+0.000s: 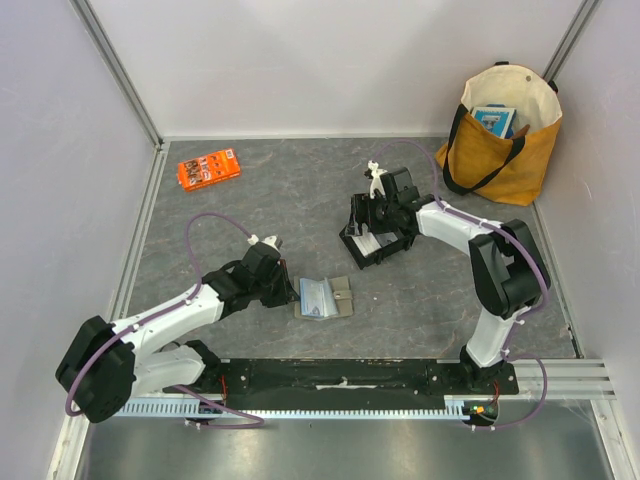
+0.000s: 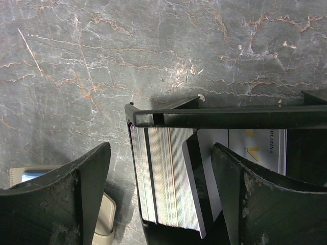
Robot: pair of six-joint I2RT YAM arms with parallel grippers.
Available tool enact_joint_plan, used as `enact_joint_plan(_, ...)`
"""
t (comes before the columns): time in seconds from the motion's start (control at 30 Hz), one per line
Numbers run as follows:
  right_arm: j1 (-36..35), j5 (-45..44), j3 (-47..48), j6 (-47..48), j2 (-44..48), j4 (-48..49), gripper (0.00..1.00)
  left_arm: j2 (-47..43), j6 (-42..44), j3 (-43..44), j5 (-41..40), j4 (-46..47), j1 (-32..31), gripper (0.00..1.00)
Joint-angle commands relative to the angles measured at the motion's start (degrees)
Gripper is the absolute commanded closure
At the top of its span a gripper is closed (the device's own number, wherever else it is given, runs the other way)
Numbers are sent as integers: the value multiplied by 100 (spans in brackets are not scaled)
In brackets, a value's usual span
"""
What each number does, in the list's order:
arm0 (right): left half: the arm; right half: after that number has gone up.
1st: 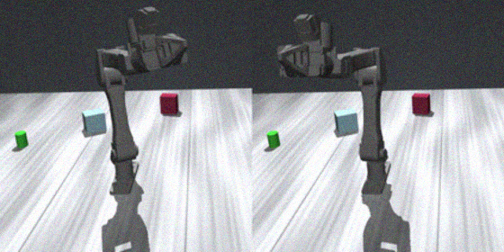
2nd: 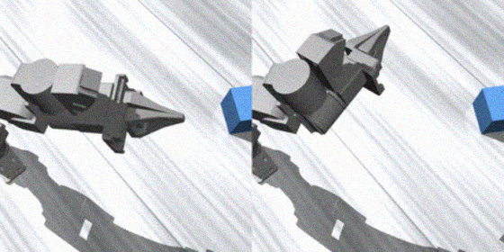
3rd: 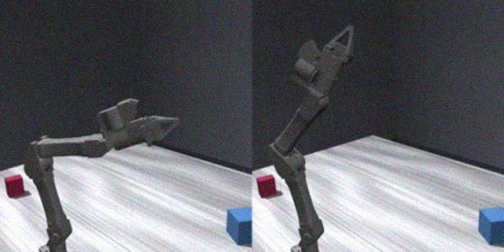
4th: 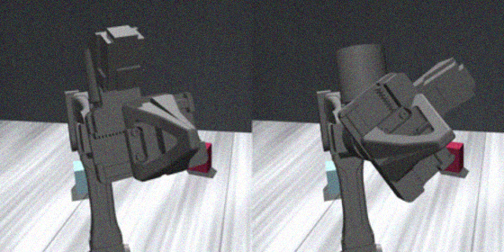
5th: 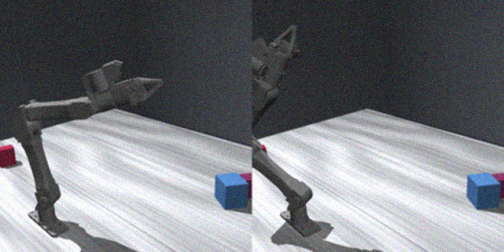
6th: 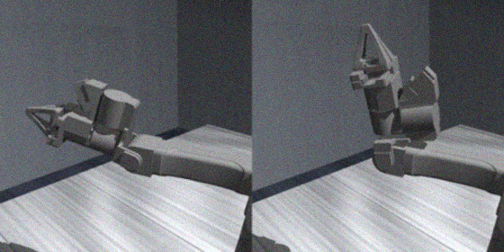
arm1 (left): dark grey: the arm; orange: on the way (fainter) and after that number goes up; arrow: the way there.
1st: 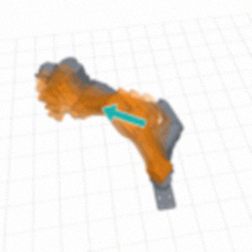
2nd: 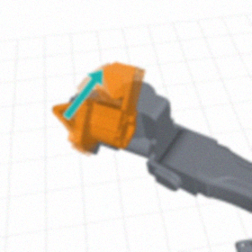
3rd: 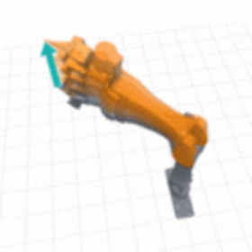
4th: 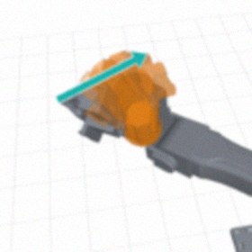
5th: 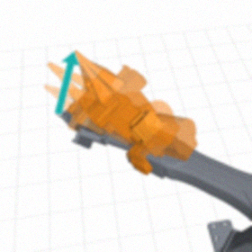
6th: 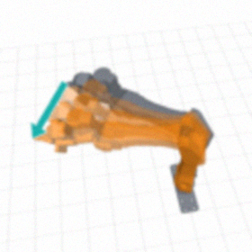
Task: Put the credit cards into the card holder
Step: Pick up the credit card from the storage box.
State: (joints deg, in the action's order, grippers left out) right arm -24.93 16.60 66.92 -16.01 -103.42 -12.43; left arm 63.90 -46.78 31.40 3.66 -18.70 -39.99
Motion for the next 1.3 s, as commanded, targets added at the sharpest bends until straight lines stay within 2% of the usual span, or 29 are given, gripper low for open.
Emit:
enact_joint_plan(0.0,14,212,129,10,287,-76,14,35,214,174,135,138,-18,98)
enact_joint_plan(0.1,32,203,111,-7,322,-93,16,44,214,174,144,165,-18,98)
enact_joint_plan(0.4,155,89,41,-25,313,-128,39,61,222,174,170,165,-27,98)
enact_joint_plan(0.5,234,124,-3,-51,331,-120,43,61,222,165,161,174,-18,98)
enact_joint_plan(0.57,278,177,-3,-43,340,-129,40,70,222,165,161,174,-18,98)
enact_joint_plan(0.77,304,-94,32,36,269,-216,19,96,222,191,196,174,-18,98)
enact_joint_plan(0.87,304,-350,85,194,243,-409,15,88,222,183,188,182,-18,98)
enact_joint_plan(1.03,296,34,138,379,94,-656,14,96,222,183,170,174,-18,98)
enact_joint_plan(1.27,304,563,138,309,76,-638,20,88,222,183,170,182,-18,98)
